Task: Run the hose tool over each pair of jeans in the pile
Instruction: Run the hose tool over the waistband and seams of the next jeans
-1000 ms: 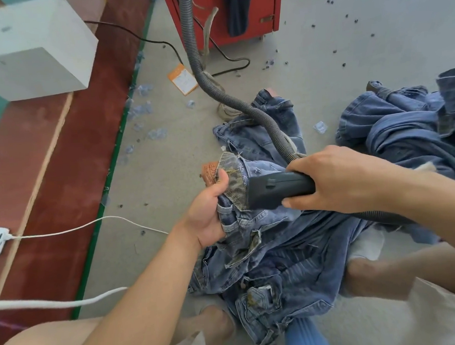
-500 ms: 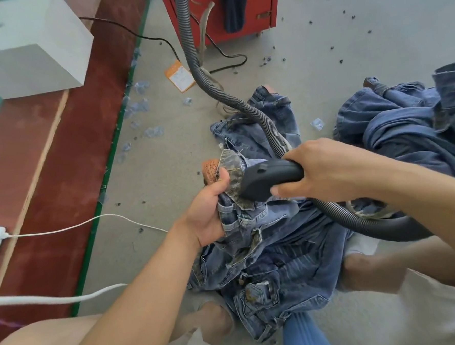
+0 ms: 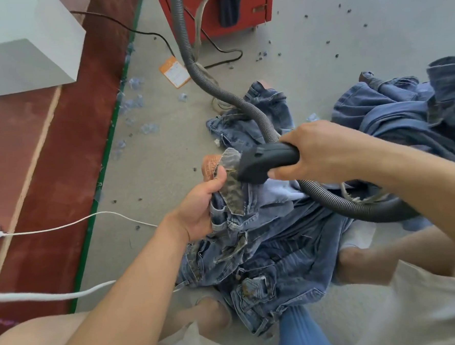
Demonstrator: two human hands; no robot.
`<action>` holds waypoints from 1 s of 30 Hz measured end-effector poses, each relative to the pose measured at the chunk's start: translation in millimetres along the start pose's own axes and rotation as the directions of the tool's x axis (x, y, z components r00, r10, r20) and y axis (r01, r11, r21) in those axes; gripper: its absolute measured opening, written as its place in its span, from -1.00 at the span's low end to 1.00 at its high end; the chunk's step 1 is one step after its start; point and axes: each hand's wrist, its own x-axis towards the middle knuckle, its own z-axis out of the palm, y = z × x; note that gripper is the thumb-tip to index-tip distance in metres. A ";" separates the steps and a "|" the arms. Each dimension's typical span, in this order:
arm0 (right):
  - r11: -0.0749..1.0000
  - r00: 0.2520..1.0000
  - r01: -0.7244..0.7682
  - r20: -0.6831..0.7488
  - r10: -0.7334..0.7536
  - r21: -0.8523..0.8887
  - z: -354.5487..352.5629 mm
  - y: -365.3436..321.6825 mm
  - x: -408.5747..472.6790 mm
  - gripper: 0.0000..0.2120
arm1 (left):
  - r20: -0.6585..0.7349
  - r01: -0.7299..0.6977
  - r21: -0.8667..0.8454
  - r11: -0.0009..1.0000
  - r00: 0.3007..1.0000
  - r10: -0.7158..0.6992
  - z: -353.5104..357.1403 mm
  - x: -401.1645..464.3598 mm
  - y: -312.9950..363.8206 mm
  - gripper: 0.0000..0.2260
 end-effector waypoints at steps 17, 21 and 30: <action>0.948 0.987 0.158 0.024 -0.158 -0.277 -5.8 -1.4 -19.8 -0.76 | -0.053 -0.026 0.060 0.998 0.998 0.030 -1.1 -0.7 8.3 -0.51; 0.885 0.961 0.267 0.042 -0.272 -0.381 1.0 -6.6 -24.0 -0.82 | -0.087 -0.013 0.150 0.989 0.996 0.026 0.6 -0.7 9.6 -0.49; 0.803 0.945 0.298 0.039 -0.325 -0.516 -17.3 -10.4 -25.4 -0.77 | -0.049 0.011 0.115 0.993 0.999 -0.005 0.7 -4.8 12.0 -0.51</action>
